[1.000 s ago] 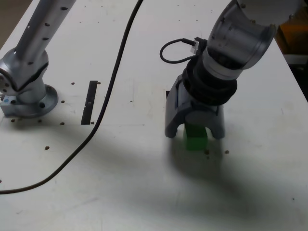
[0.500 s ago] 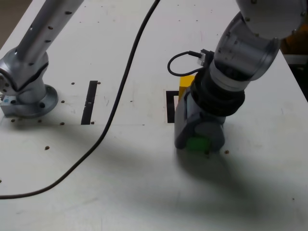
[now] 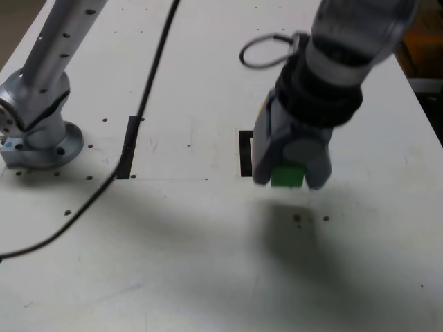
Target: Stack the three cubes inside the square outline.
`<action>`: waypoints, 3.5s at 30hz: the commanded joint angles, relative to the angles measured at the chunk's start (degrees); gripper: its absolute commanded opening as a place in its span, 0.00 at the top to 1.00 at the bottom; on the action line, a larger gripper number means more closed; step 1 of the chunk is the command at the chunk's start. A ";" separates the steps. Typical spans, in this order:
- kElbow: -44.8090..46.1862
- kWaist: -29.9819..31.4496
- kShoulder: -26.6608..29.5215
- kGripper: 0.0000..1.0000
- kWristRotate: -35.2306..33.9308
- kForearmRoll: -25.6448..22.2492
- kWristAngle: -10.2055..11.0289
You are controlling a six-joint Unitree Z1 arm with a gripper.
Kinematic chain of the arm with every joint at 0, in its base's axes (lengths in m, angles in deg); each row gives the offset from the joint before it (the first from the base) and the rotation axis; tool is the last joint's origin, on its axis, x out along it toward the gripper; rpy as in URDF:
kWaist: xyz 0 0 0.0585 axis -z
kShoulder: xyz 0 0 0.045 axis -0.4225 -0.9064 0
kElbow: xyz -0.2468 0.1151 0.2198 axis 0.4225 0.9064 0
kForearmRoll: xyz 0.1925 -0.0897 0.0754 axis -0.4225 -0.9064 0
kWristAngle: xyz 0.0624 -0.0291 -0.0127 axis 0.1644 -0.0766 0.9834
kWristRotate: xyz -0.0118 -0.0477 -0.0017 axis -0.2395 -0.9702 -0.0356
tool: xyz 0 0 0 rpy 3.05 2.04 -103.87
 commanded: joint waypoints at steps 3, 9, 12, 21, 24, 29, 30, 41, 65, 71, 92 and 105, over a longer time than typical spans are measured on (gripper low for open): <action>-4.60 -0.83 4.29 0.62 0.00 -4.91 2.37; -2.84 -4.31 7.48 0.62 3.81 -5.20 3.23; -1.23 -6.46 8.01 0.64 5.89 -5.20 3.63; 3.72 -11.07 8.95 0.66 9.56 -5.20 5.57; 5.34 -11.92 9.23 0.66 10.91 -5.20 5.52; 6.19 -12.68 8.71 0.66 12.78 -5.20 4.90; 6.21 -12.78 8.39 0.66 13.13 -5.20 4.56; 3.79 -12.37 3.93 0.66 13.88 -5.06 2.99; 4.03 -12.88 3.86 0.64 13.78 -5.13 2.93; 4.22 -12.89 3.78 0.54 13.65 -5.10 2.77; 8.72 -12.89 14.85 0.00 11.23 -5.02 2.06; 33.31 -12.89 37.42 0.00 12.89 -2.07 0.42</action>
